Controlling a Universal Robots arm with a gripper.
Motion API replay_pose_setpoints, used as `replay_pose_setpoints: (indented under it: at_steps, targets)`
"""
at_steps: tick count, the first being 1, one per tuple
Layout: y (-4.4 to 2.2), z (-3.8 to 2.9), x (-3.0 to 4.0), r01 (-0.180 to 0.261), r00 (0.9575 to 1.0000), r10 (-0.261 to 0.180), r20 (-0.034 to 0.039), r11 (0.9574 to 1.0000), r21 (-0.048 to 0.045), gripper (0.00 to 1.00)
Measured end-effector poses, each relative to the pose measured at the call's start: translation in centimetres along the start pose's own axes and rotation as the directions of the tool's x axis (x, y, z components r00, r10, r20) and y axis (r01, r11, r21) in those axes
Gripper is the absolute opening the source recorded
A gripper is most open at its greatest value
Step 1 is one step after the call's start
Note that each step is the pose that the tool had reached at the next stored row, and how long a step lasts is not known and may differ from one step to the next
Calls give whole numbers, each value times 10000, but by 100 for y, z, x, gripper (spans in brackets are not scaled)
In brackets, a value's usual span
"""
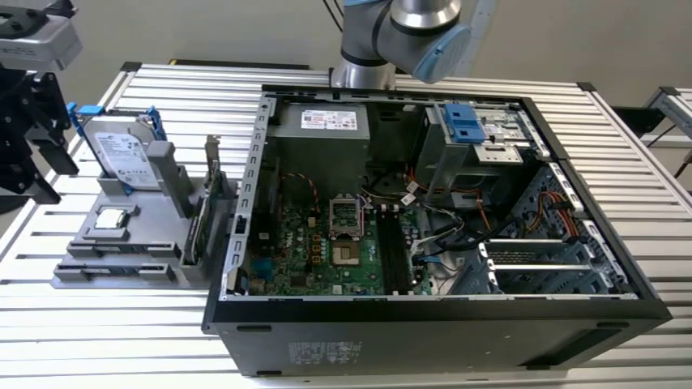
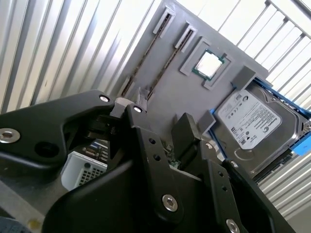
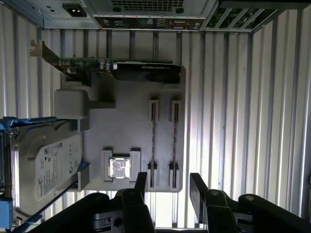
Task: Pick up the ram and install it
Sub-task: 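Pick up the ram and move it above insertion slot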
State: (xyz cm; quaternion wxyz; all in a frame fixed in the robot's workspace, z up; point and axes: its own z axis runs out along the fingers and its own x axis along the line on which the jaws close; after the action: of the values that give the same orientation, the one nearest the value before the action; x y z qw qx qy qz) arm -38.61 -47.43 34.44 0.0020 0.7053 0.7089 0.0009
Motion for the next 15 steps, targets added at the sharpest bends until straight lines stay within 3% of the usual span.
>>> replay_pose_setpoints:
  at_steps: [15]
  targets:
    - [-1, 124, 0, 157, 9999, -157, -1, 9999, 6, 100]
